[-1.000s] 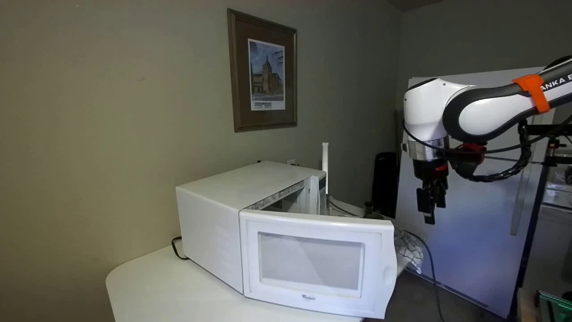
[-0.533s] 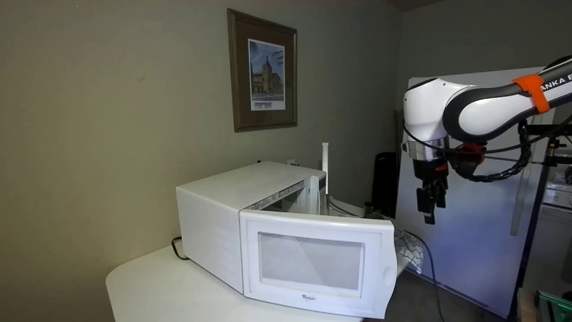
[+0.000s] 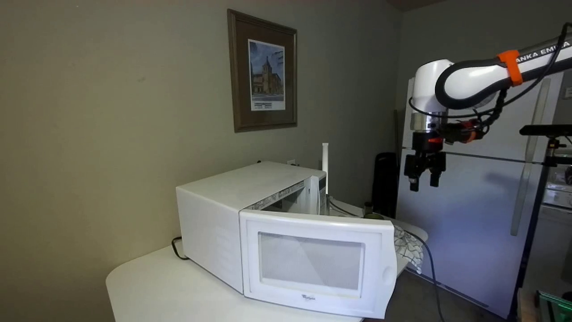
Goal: Put the black mug on top of the microwave.
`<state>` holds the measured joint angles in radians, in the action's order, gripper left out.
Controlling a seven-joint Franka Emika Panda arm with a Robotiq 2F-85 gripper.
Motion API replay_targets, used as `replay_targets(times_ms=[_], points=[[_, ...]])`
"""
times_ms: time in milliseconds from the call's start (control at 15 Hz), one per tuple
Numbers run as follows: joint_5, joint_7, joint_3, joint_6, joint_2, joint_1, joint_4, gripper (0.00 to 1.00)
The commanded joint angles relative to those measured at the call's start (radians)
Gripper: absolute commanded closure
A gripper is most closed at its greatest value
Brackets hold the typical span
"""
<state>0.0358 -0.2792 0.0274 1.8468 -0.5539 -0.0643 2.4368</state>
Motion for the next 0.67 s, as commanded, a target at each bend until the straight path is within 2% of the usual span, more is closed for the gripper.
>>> replay_targets(times_ms=[0, 467, 533, 600], points=[[0.065, -0.045, -0.059, 0.067, 0.105, -0.052, -0.101, 0.00], [0.168, -0.192, -0.111, 0.470, 0.344, -0.116, -0.122, 0.00], [0.176, -0.222, -0.119, 0.481, 0.372, -0.123, -0.130, 0.00], [0.218, -0.229, -0.131, 0.444, 0.380, -0.115, -0.135, 0.00]])
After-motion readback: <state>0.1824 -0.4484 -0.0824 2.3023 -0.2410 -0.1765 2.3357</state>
